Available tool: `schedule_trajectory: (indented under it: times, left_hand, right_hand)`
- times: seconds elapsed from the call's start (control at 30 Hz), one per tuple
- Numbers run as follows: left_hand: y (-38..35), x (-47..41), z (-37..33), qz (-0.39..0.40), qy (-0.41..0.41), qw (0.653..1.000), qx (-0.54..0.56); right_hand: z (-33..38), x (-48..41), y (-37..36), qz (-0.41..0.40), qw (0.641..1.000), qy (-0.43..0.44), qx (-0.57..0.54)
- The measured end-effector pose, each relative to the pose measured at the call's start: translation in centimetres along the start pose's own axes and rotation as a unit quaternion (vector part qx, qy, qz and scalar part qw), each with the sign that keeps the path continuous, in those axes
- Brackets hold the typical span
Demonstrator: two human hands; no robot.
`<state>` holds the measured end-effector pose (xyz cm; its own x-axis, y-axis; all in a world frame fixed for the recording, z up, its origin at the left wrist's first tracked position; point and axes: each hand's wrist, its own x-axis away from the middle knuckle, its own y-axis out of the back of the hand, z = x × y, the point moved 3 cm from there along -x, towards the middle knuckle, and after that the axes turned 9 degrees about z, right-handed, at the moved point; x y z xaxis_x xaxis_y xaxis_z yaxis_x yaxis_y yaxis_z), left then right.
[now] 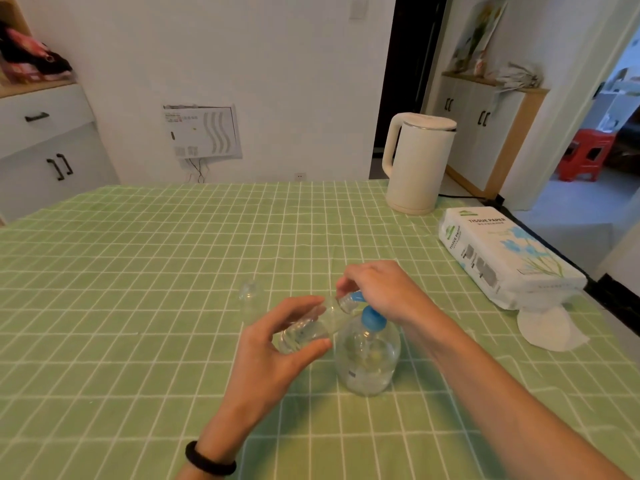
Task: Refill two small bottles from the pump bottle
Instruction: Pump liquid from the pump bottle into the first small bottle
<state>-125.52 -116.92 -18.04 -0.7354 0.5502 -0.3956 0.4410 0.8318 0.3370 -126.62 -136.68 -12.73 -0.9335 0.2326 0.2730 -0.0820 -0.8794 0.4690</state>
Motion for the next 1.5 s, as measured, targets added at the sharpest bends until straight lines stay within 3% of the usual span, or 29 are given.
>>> schedule_trajectory:
  times: [1.5]
  left_hand:
    - [0.3, 0.0, 0.0, -0.010, -0.002, 1.000, 0.017]
  right_hand:
    - [-0.1, 0.2, -0.1, 0.001, 0.999, 0.021, -0.049]
